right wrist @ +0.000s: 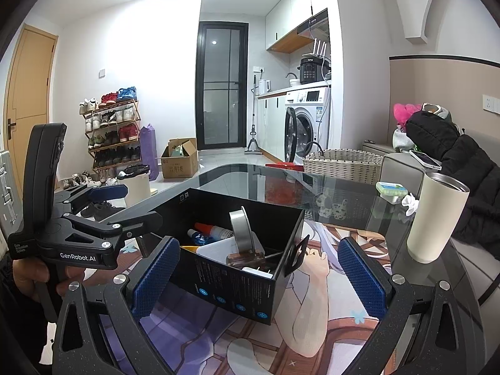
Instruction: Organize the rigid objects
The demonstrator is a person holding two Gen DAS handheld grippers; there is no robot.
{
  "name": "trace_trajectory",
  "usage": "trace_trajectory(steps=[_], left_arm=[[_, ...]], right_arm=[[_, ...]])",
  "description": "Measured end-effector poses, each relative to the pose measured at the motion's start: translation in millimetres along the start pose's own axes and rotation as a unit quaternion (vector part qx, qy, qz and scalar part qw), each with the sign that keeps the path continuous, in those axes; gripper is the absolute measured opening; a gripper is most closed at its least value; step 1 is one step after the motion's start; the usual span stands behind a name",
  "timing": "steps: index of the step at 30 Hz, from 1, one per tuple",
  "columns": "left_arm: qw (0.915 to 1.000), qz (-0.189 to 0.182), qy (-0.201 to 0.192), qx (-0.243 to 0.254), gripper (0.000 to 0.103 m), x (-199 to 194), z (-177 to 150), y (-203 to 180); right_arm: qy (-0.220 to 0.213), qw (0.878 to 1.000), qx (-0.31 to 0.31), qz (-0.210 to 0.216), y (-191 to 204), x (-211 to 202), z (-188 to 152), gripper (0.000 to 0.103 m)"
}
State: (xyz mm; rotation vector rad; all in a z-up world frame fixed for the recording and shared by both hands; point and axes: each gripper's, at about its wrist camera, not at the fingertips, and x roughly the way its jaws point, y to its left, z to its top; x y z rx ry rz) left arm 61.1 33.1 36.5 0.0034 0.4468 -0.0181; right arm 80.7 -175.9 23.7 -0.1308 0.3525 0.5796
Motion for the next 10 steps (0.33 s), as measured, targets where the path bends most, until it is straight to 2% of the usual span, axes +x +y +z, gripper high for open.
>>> trace_trajectory(steps=[10], left_arm=[[1.0000, 0.001, -0.001, 0.001, 0.103, -0.4, 0.0, -0.1]], right_arm=[[0.000, 1.000, 0.000, 0.000, -0.2, -0.1, 0.1, 0.103]])
